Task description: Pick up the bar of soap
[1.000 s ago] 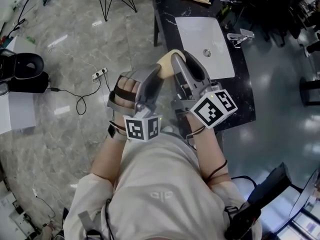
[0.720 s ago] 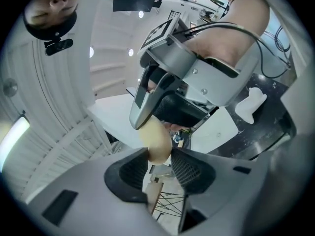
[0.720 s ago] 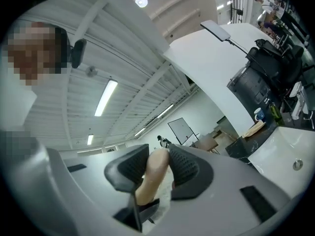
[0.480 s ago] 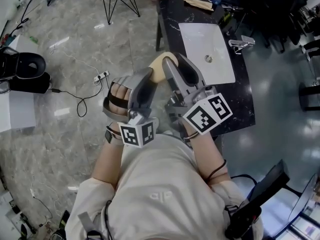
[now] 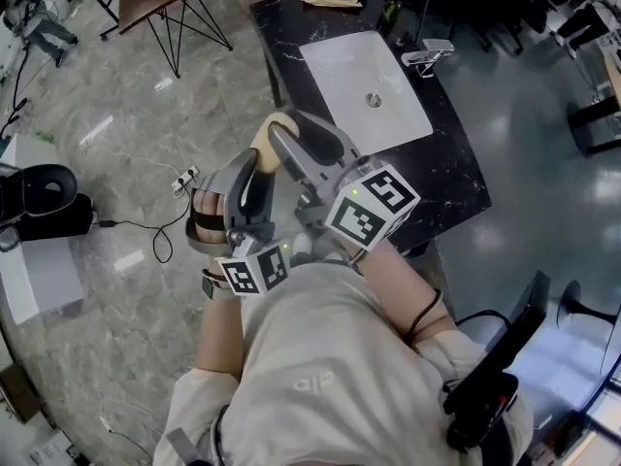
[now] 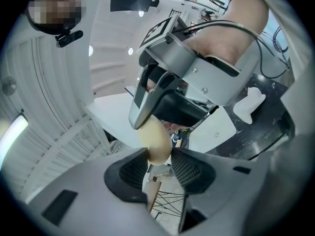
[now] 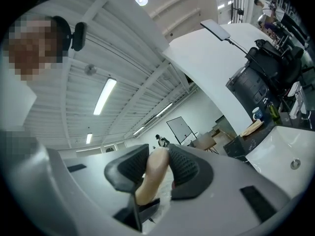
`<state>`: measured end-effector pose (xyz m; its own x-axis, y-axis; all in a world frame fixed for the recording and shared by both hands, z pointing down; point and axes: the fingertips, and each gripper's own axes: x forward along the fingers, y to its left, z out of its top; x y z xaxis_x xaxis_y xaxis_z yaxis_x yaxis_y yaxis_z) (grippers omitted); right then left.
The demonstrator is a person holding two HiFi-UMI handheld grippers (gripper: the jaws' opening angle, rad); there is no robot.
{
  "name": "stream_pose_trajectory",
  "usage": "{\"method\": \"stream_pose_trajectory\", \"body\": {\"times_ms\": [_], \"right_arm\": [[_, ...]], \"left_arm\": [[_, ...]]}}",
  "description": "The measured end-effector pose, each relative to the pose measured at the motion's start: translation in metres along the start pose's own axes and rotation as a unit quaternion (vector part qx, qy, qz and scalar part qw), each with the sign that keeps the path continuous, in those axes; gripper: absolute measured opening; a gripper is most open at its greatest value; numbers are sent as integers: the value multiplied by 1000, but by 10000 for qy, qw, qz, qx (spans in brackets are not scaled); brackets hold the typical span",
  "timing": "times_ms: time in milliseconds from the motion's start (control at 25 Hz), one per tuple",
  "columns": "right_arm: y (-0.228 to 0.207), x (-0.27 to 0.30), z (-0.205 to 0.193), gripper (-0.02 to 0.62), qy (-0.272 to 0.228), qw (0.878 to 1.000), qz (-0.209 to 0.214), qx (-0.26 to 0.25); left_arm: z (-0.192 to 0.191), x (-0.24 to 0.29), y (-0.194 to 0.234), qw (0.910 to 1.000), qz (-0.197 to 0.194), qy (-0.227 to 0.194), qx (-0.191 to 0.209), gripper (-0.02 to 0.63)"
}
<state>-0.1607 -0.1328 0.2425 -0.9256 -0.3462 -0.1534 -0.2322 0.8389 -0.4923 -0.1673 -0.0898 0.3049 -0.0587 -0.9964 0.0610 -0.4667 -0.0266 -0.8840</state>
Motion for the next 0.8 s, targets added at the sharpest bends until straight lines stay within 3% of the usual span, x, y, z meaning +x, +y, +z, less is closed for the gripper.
{"method": "stream_pose_trajectory", "body": {"times_ms": [800], "right_arm": [[-22, -12, 2, 143, -61, 9997, -162, 156]], "left_arm": [[12, 14, -15, 9998, -197, -77, 53, 147]]}}
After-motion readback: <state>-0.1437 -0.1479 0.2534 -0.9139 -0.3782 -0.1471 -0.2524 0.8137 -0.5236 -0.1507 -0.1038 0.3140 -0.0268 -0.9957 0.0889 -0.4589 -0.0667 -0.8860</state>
